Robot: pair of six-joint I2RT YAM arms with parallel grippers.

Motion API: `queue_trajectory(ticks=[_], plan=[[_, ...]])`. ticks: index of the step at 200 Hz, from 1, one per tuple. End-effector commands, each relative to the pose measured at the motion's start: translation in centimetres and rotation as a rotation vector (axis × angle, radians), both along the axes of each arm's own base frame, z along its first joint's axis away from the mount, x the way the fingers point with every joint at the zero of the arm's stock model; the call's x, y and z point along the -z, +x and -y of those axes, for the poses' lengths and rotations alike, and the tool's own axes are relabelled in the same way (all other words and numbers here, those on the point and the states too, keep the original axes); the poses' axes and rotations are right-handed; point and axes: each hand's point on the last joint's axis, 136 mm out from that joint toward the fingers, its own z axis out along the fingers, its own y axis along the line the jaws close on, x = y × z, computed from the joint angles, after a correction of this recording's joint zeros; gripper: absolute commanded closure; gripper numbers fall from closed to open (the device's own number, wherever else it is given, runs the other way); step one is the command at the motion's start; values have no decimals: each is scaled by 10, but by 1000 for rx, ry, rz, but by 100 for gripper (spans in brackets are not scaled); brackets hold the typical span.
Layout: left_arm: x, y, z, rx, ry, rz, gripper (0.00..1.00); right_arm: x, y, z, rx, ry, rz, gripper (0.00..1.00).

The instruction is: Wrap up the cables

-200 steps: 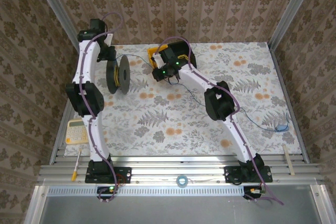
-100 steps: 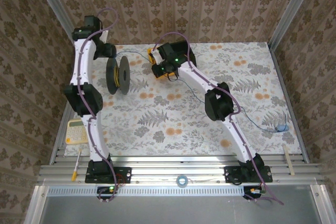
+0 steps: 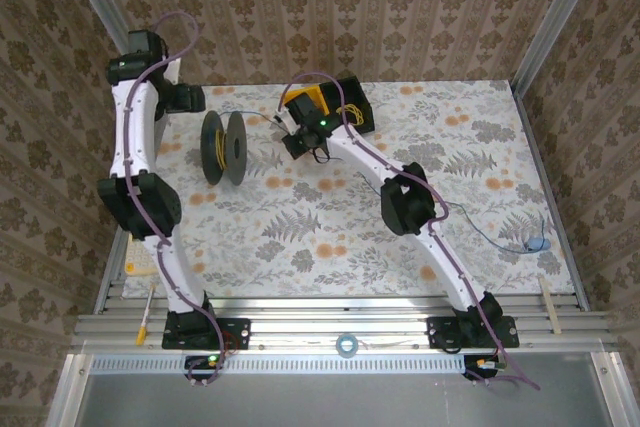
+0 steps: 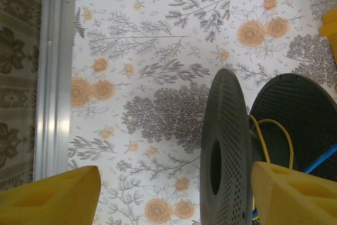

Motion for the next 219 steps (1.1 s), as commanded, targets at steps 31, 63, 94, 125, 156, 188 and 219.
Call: queue_trajectory(ticks=[31,63,94,125,156,188,219], plan=[[-7,-23,30,94,-94,64,10,-5,4,4,7,-71,54,100],[28,-39,49,127,-117,1,35,-4,4,4,10,-76,55,100],[61,-44,55,126,-104,-66,51,-7,3,3,5,-75,59,100],[83,-39,56,117,-91,-105,55,-9,1,0,-2,-72,61,100],[93,-28,51,85,-65,-114,68,-10,-2,-3,-18,-74,61,100],[94,-19,50,80,-52,-115,78,-11,-3,-4,-29,-76,63,100],[93,-15,49,79,-44,-115,89,-12,-4,-5,-35,-74,63,100]])
